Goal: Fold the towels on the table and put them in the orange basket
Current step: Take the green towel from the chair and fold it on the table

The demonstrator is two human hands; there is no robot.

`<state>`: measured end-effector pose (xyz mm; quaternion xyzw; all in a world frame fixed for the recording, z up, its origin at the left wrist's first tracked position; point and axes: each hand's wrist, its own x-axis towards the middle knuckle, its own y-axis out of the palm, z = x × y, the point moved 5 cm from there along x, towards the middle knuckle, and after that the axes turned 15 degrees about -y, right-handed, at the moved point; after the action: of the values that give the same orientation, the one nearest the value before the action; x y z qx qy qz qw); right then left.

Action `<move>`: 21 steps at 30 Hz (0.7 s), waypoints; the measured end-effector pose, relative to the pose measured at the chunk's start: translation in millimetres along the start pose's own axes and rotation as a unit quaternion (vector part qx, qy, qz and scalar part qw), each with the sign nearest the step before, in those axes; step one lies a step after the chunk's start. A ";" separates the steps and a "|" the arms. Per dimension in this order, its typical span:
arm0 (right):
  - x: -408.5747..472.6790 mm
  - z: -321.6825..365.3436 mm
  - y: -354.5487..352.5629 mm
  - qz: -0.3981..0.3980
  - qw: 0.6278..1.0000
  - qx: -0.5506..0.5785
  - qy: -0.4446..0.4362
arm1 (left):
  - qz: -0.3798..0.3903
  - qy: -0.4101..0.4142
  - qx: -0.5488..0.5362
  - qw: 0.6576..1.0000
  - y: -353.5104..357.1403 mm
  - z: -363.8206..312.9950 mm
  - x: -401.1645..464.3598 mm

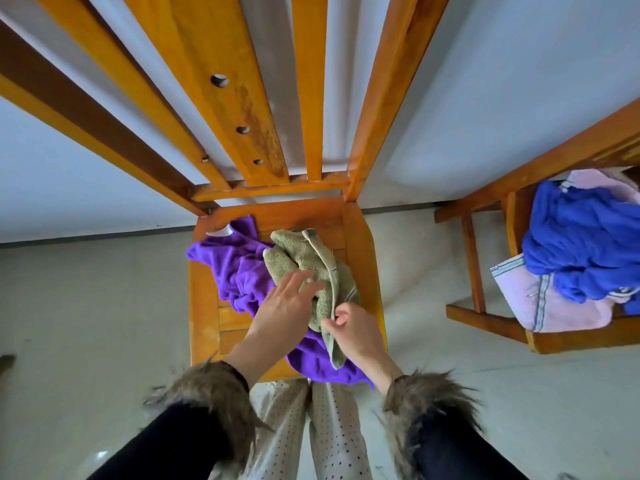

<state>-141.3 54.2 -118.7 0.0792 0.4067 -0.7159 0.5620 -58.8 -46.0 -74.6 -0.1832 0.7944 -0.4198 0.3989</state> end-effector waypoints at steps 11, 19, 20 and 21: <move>-29.6 -2.3 -7.6 -0.098 0.985 0.137 -0.031 | 0.014 0.132 0.108 0.985 8.0 -14.3 8.9; -64.5 80.5 -61.3 -0.133 0.970 0.149 -0.136 | -0.102 0.068 -0.124 0.985 -114.7 -32.6 -40.9; -70.1 95.8 -69.3 -0.141 0.968 0.144 -0.152 | -0.121 0.070 -0.140 0.980 -135.6 -35.9 -49.2; -75.9 111.4 -78.1 -0.150 0.964 0.146 -0.165 | -0.140 0.072 -0.153 0.976 -156.6 -39.0 -57.4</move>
<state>-143.9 38.5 36.2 -0.0209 0.2069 -0.8467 0.4897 -61.2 -80.7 93.2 -0.3209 0.8420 -0.3575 0.2455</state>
